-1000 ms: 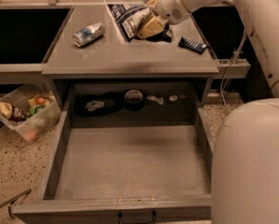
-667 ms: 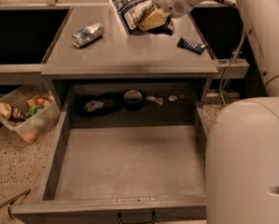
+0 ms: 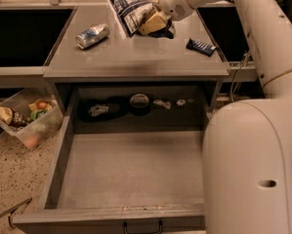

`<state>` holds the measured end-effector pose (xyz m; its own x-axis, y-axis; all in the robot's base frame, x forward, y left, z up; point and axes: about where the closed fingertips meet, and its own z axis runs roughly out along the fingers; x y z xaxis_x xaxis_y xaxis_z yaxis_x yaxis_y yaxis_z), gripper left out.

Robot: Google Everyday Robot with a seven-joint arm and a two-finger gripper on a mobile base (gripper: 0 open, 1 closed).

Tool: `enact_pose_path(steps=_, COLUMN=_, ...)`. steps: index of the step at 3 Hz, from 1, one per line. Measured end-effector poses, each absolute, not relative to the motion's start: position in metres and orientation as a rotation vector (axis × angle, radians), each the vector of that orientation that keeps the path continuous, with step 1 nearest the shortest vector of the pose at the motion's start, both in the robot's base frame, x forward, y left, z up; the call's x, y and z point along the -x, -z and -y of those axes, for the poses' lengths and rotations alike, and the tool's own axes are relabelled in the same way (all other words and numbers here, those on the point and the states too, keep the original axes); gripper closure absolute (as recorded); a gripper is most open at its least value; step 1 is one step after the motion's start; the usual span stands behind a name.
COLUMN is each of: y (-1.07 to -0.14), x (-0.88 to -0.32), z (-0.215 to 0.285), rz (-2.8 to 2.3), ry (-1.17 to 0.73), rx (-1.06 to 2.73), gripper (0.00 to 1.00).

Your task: Pick blue chip bag from top drawer and place on counter

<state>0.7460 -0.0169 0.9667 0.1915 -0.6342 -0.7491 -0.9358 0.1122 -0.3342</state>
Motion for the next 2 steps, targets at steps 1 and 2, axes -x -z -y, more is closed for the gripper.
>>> enact_pose_path(steps=1, y=-0.939, x=-0.758, z=-0.013, rz=-1.515, ry=-0.517, rx=1.648, gripper=1.0)
enact_pose_path(steps=2, y=-0.908, x=-0.764, z=-0.028, rz=-1.534, ry=-0.586, rx=1.676, gripper=1.0)
